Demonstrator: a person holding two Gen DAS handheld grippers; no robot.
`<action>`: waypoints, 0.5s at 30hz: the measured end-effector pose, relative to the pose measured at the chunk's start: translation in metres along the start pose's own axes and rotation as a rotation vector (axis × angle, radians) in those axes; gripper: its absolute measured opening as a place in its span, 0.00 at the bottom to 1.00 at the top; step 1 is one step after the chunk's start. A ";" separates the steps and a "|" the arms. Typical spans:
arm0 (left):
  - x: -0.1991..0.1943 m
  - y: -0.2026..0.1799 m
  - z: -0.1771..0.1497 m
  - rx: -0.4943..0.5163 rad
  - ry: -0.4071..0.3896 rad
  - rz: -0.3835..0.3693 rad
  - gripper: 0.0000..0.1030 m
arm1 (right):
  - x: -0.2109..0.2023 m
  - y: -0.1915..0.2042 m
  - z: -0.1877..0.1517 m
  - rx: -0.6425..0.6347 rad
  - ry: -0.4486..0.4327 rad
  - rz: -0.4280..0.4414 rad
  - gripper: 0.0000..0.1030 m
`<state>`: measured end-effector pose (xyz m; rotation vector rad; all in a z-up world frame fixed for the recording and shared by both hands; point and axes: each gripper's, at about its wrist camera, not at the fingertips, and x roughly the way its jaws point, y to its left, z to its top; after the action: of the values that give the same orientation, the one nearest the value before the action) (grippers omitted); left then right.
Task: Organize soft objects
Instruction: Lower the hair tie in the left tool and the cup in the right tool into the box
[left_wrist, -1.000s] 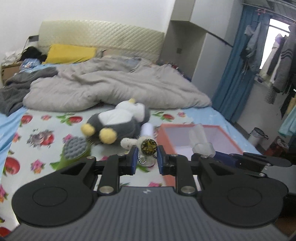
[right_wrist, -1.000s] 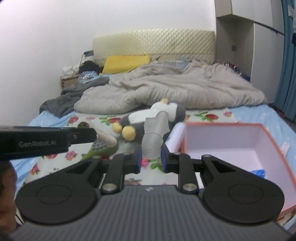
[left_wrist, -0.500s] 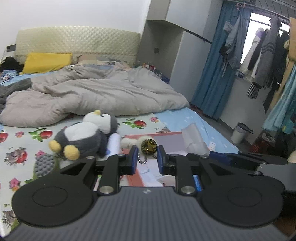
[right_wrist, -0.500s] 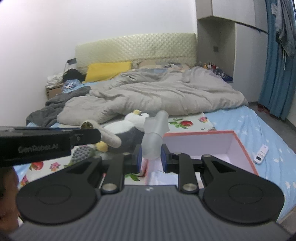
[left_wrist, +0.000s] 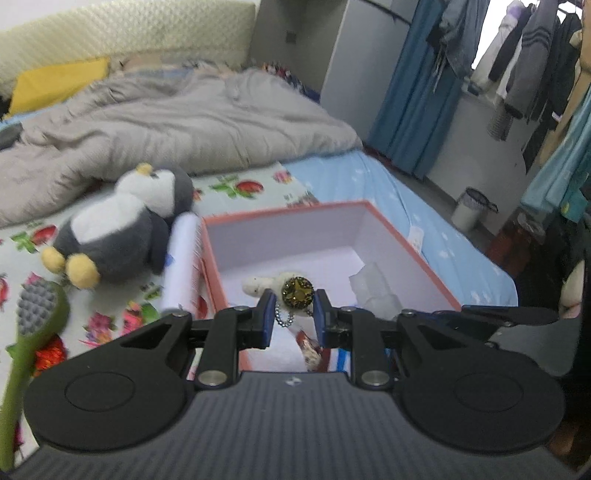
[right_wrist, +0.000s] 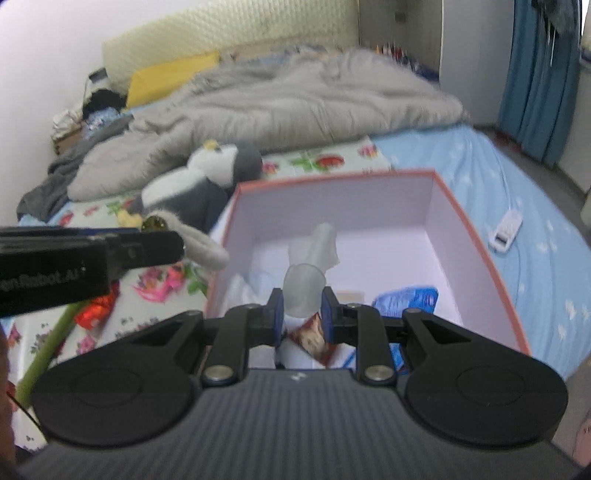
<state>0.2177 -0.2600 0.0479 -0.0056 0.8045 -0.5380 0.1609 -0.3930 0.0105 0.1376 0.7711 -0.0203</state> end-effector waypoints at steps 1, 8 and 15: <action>0.007 -0.001 0.000 0.002 0.014 -0.005 0.25 | 0.004 -0.003 -0.002 0.006 0.018 0.001 0.24; 0.055 -0.005 -0.008 -0.006 0.123 -0.021 0.25 | 0.034 -0.021 -0.015 0.042 0.113 -0.008 0.24; 0.074 -0.008 -0.014 -0.012 0.157 -0.024 0.25 | 0.051 -0.031 -0.028 0.061 0.158 -0.004 0.24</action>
<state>0.2465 -0.2981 -0.0105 0.0162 0.9613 -0.5617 0.1756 -0.4184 -0.0484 0.1974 0.9292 -0.0370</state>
